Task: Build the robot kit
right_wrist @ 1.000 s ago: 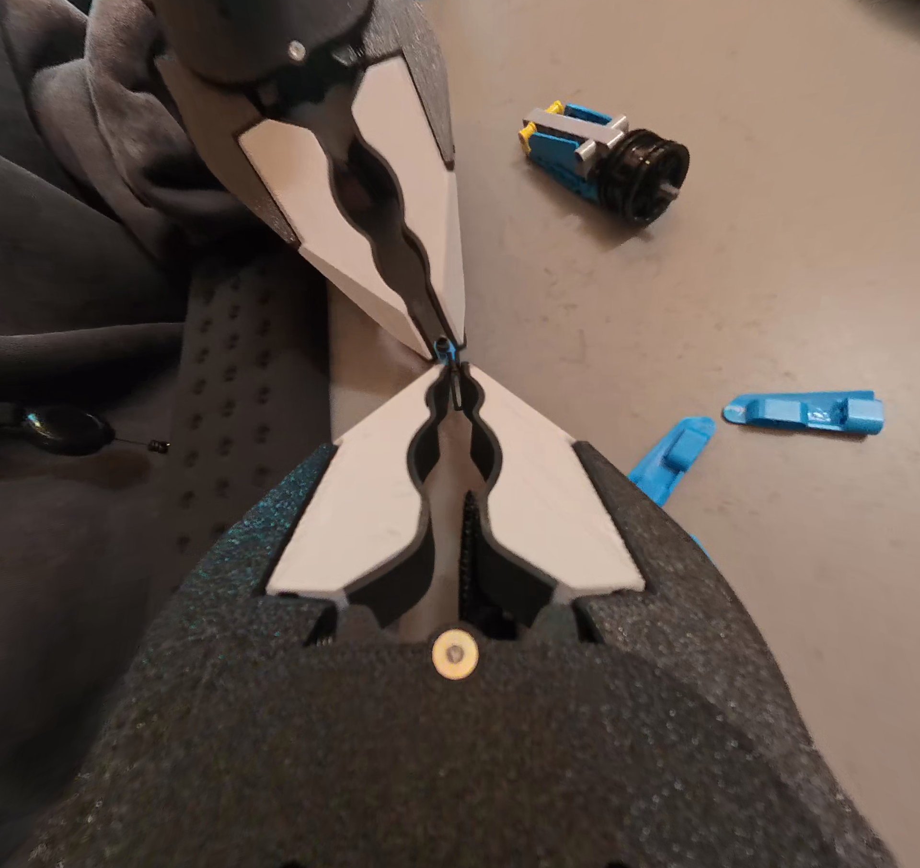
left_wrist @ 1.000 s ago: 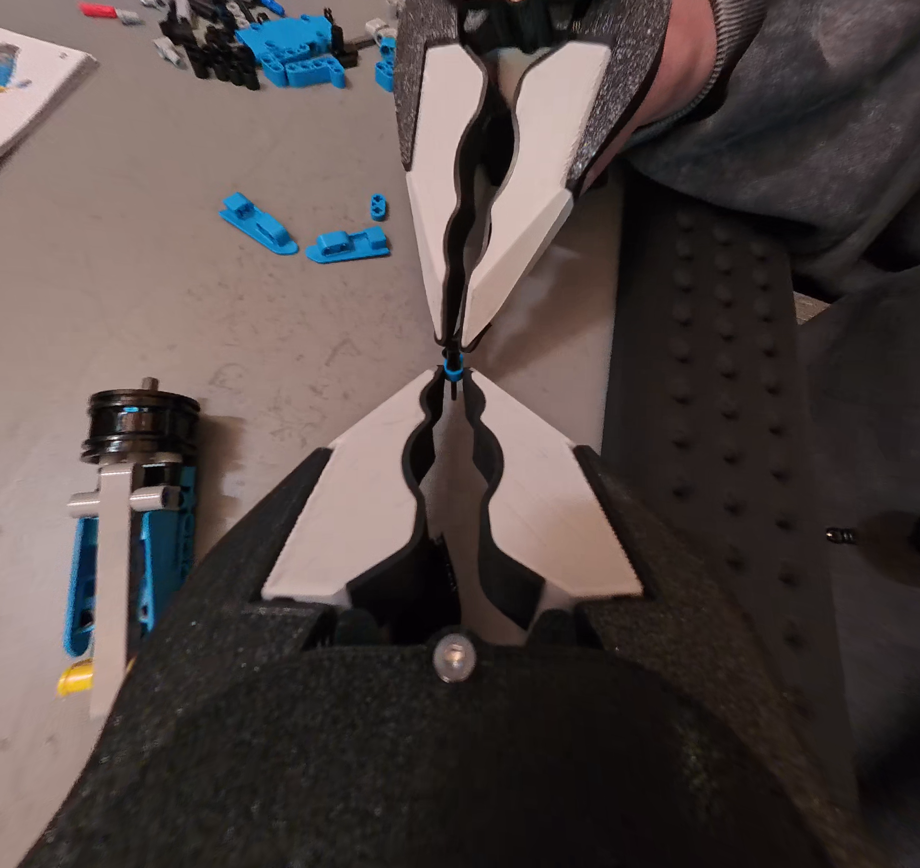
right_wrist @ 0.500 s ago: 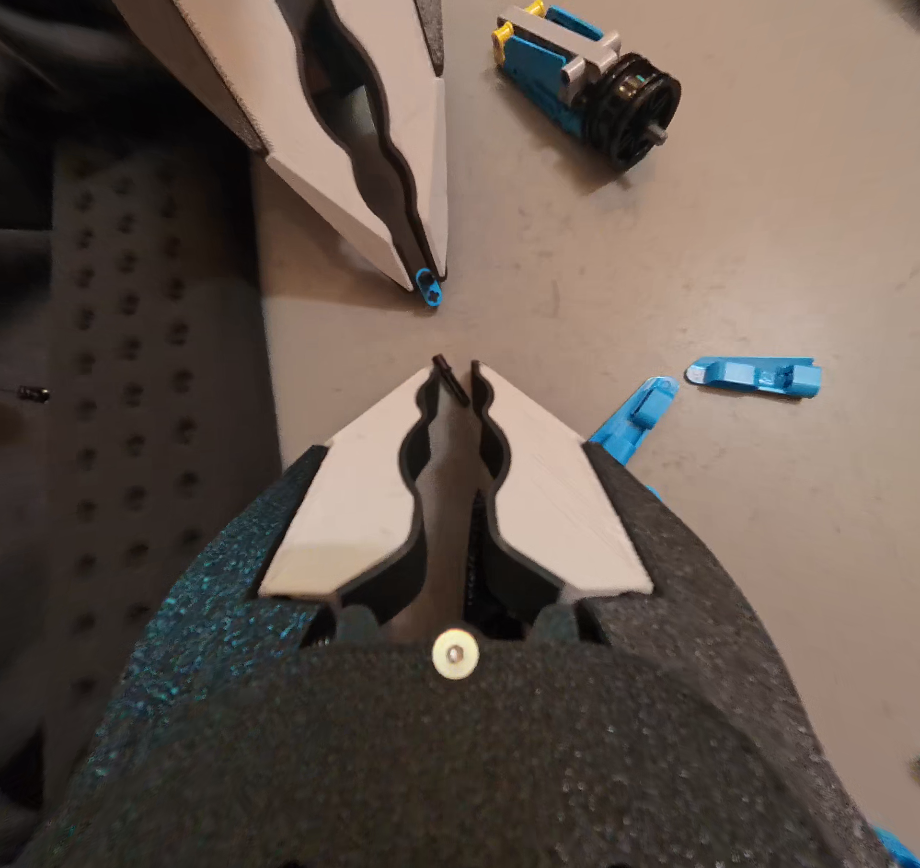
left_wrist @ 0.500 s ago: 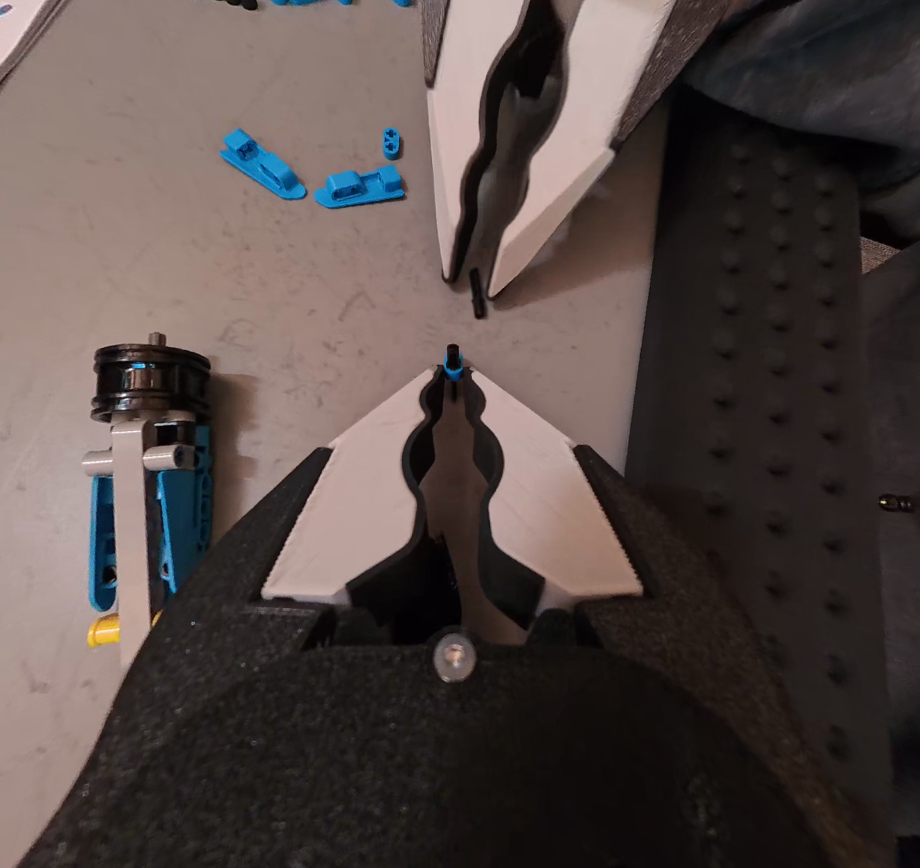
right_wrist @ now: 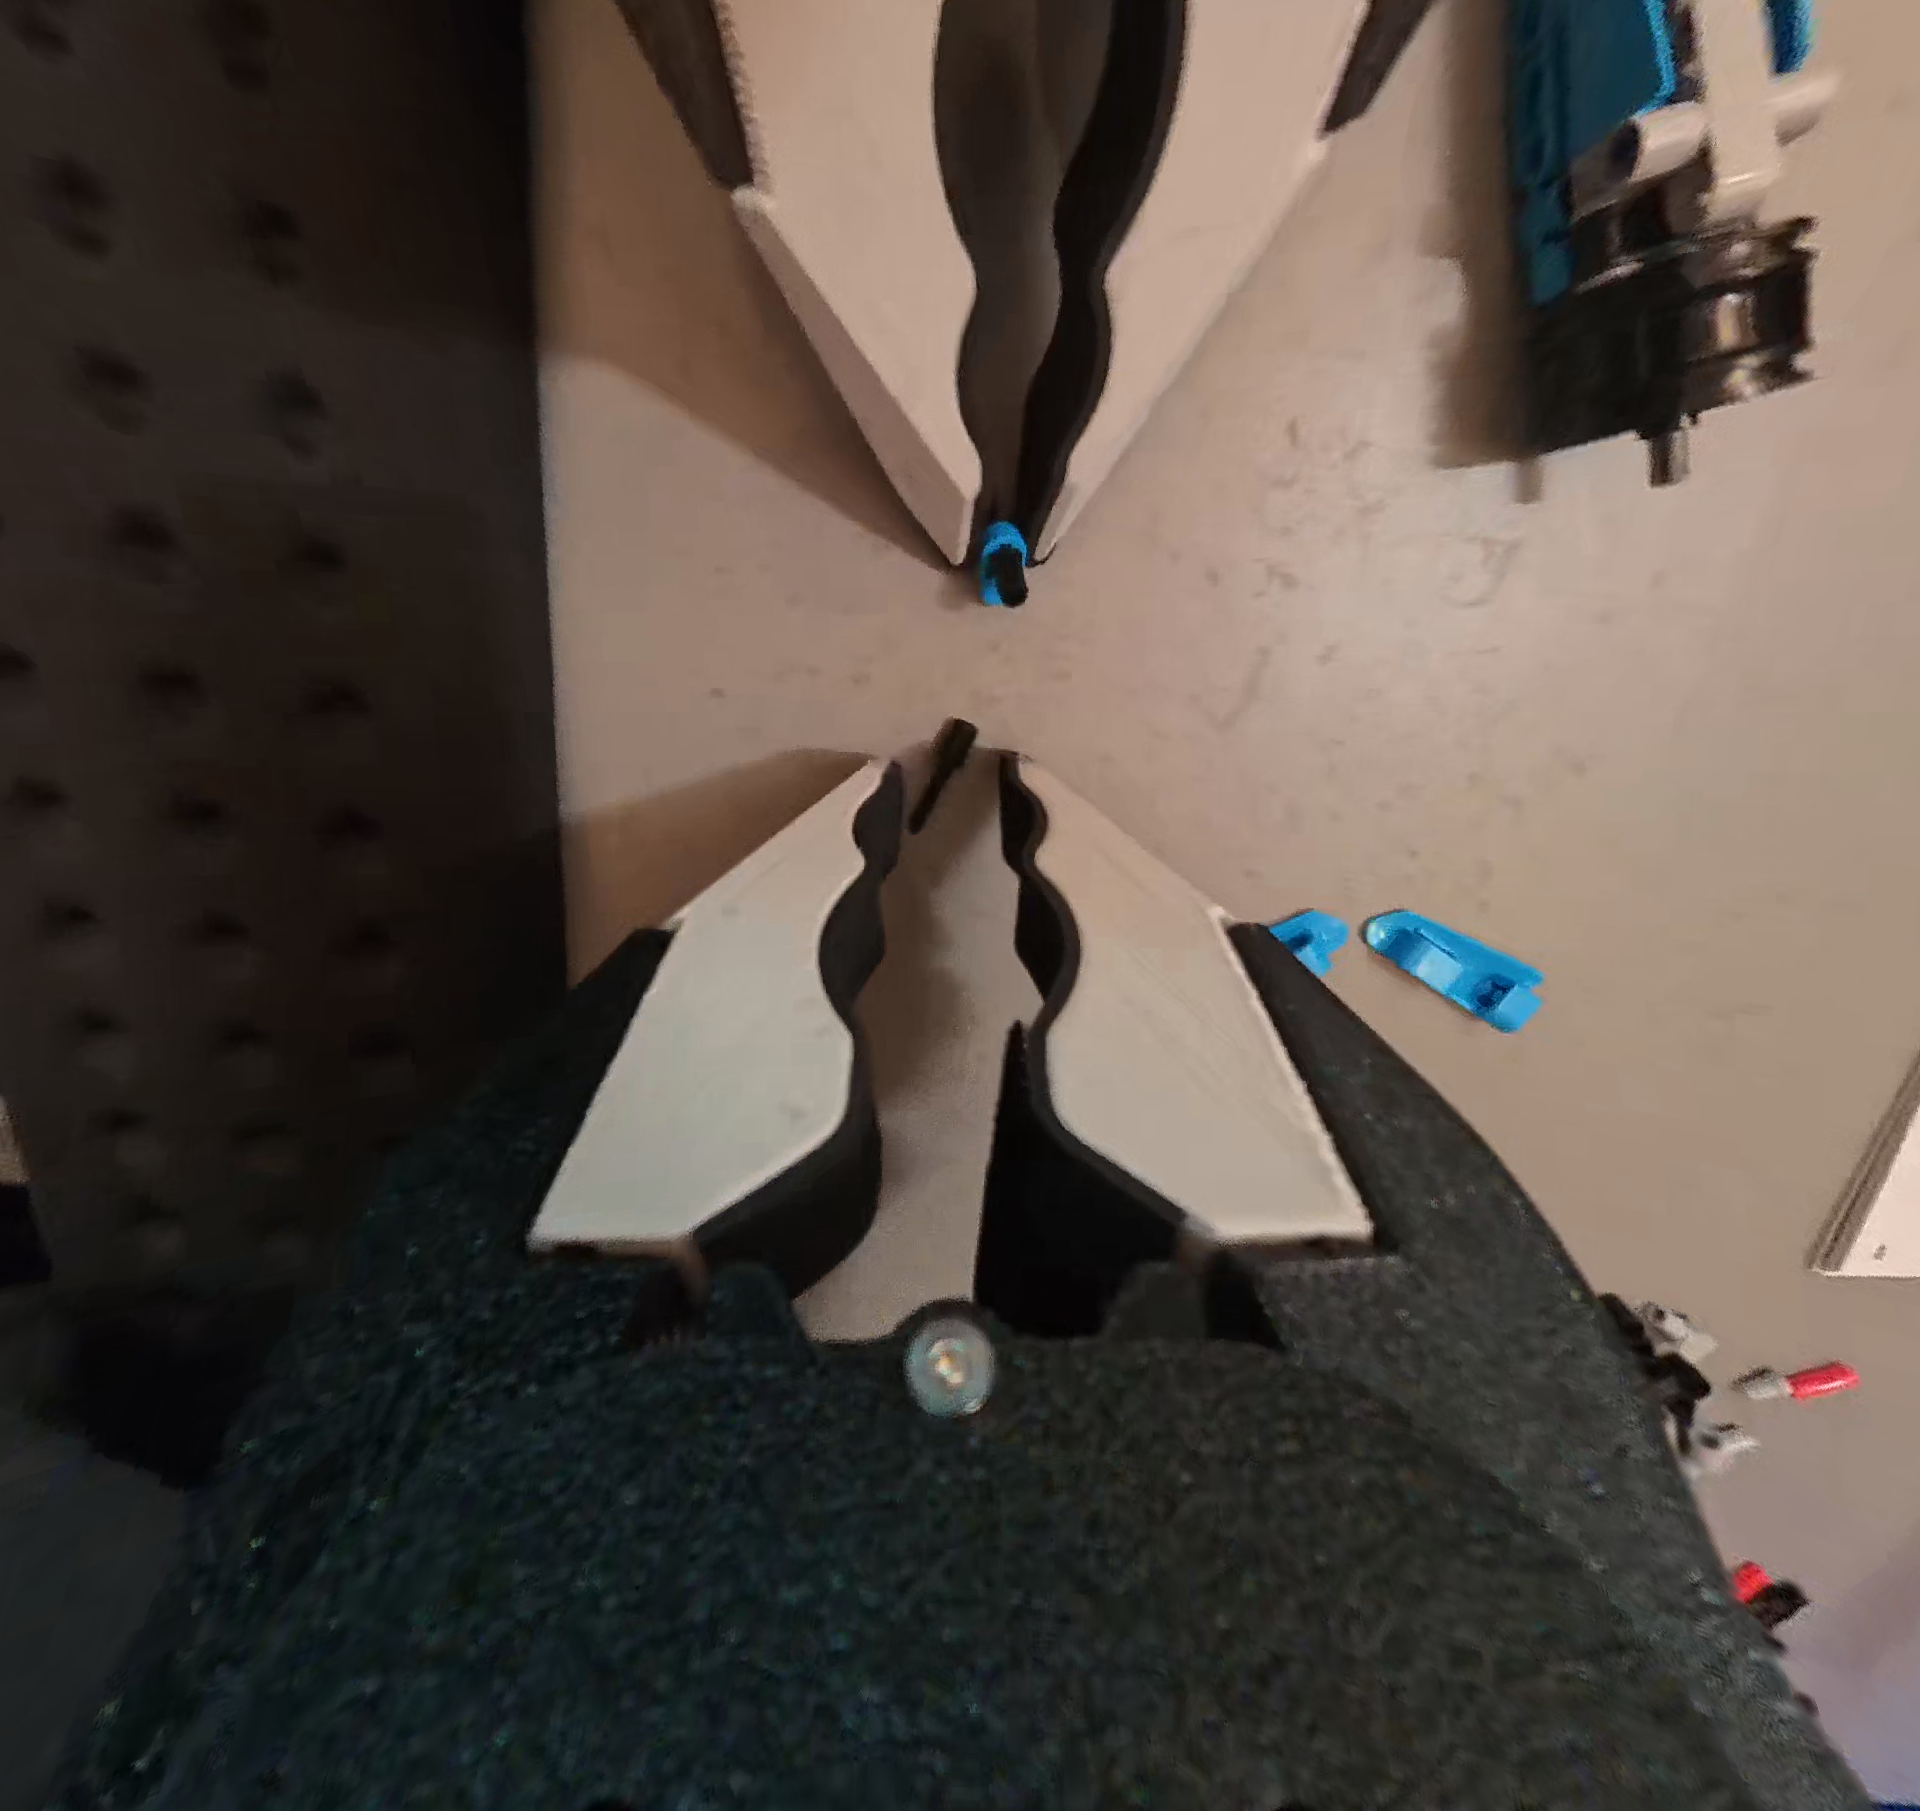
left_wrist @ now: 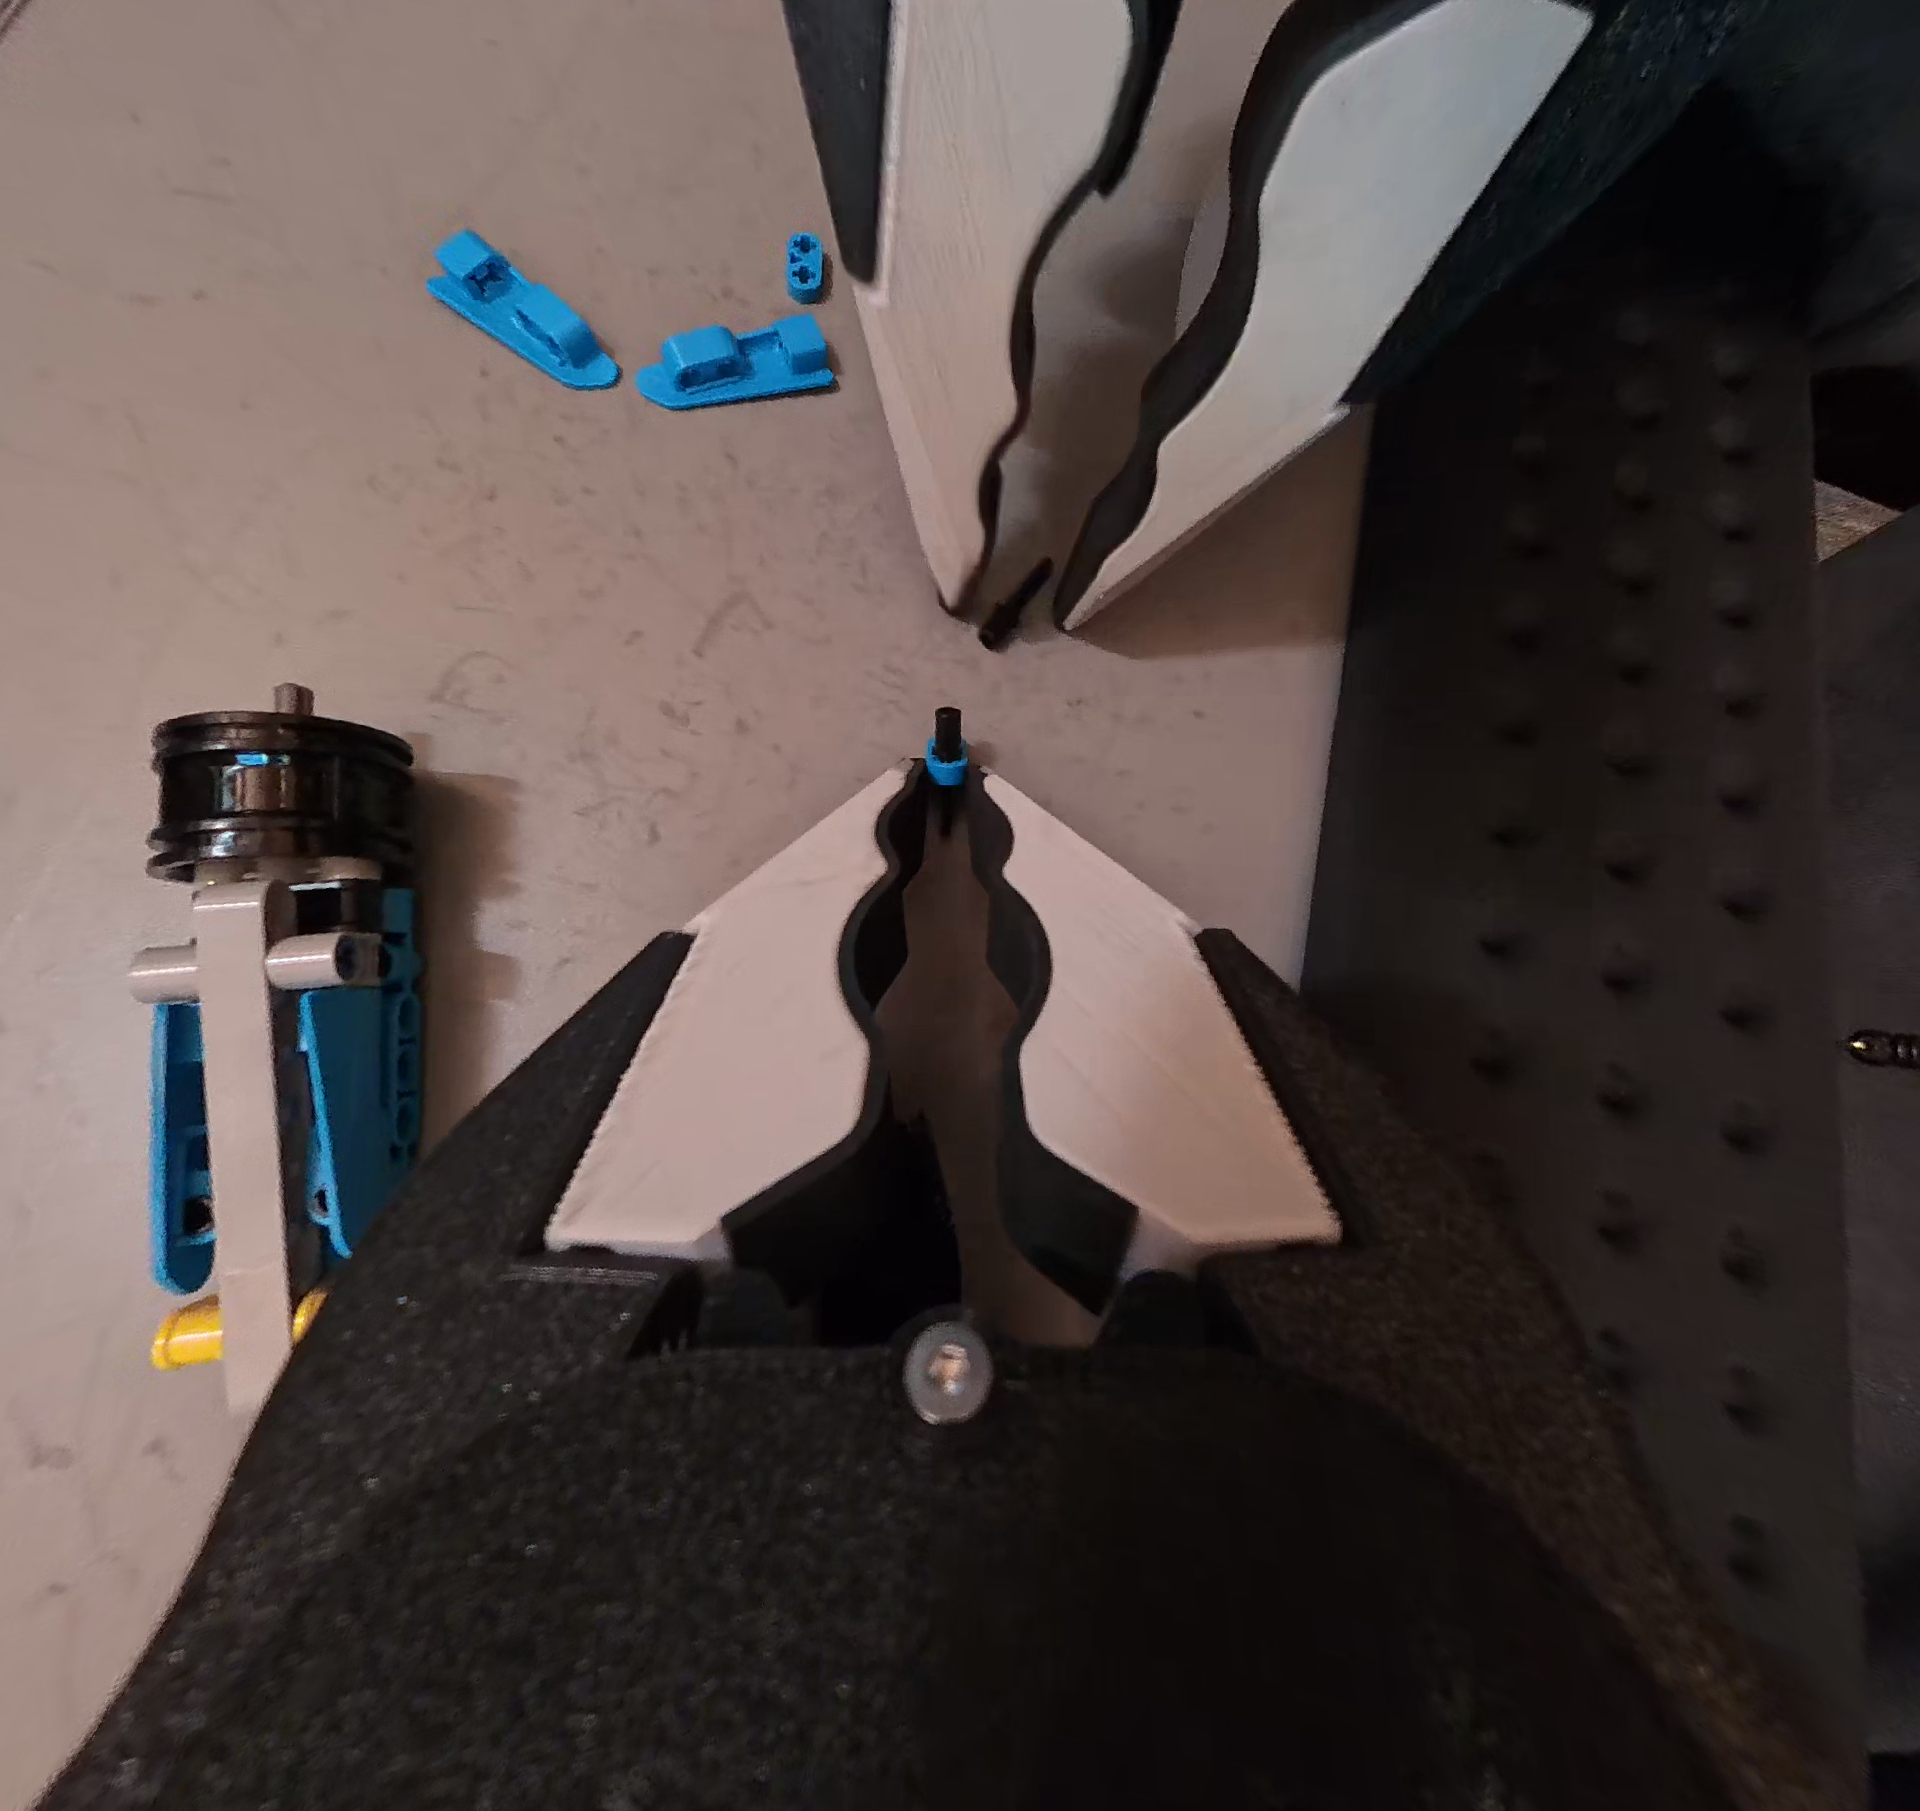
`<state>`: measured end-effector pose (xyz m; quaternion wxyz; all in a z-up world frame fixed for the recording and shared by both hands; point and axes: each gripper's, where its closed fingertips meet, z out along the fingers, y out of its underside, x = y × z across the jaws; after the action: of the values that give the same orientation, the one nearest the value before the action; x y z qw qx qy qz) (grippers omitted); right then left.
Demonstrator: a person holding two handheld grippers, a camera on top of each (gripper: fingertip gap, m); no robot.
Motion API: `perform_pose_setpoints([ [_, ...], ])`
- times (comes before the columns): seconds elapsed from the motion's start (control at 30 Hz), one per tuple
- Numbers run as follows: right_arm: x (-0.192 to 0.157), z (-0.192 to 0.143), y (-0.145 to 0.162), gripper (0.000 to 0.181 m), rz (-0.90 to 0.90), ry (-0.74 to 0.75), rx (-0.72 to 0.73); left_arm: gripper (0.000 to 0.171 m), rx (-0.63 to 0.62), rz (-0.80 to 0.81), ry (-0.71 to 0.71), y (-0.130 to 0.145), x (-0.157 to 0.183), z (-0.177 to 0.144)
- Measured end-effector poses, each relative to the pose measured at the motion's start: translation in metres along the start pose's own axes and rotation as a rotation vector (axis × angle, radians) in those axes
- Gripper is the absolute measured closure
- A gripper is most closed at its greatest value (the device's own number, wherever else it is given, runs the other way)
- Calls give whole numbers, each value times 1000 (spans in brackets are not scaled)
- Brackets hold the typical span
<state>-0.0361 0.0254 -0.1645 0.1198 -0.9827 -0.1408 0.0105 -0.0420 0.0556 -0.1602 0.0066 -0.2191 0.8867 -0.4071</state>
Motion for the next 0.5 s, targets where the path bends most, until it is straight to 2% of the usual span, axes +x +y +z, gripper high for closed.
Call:
perform_pose_setpoints([
  [0.1, 0, 1, -1, 165, -7, -32, -37, 165, 0, -6, 5, 0, 0, 0],
  [0.2, 5, 2, -3, 177, 45, -51, -13, 166, 2, 28, -20, -1, 0, 0],
  [0.3, 17, 0, -6, 177, 91, -42, 95, 165, 106, 32, -44, -16, -4, -10],
  [0.37, 27, -14, -20, 177, 207, -83, 304, 165, 230, -36, -54, -32, -14, -26],
  [0.5, 58, -85, -61, 178, 403, -102, 940, 165, 567, -128, -2, -71, -21, -76],
])
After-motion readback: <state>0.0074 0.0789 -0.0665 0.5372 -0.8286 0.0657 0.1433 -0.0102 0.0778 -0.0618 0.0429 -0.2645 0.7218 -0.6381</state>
